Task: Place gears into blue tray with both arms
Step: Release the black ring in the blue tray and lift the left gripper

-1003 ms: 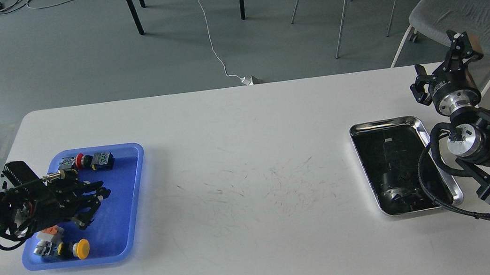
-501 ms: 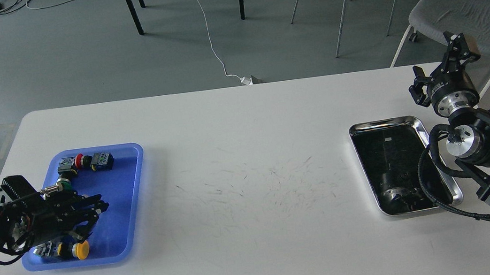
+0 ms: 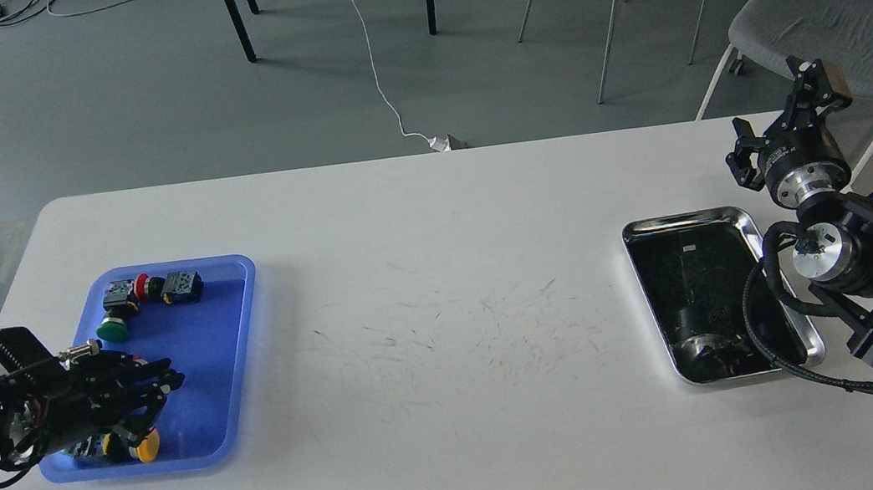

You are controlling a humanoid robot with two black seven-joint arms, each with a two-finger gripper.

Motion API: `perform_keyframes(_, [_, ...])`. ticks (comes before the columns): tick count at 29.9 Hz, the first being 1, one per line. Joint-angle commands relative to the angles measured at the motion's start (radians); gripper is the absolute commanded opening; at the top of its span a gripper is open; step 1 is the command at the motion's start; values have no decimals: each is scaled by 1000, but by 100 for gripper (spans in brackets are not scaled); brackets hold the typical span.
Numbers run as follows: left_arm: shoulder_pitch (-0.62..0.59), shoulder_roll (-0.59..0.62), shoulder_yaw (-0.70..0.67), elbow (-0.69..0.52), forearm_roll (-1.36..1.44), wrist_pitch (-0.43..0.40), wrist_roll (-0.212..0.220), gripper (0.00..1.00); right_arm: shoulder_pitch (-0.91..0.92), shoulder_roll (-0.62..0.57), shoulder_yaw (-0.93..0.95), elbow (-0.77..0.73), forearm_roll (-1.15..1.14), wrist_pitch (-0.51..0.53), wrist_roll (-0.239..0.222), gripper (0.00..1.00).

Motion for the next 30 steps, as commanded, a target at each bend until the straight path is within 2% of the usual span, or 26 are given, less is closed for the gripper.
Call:
perform_keyframes(1, [3,1,-1,-6,0,0,0,14,-3,-1,-1,-1,-1,2,0,99])
perform_keyframes(7, [3,1,-2,-26,-12,0,0,18,-1,-1,-1,-3,-4,0,0,99])
perform_keyframes(11, [2,1,-2,-26,-46,0,0,28,-3,-1,-1,-3,-4,0,0,99])
perform_keyframes(21, [2,3,-13,-28,-72,1,0,43,2,-1,-1,-3,-6,0,0,99])
perform_keyframes(25, [-4,3,-9,-25,-171,1,0,50,-2,1,-2,1,-7,-1,0,99])
perform_keyframes(30, [-29,18,-21,-17,-303,1,0,54,11,-2,-57,10,-6,-12,-9,99])
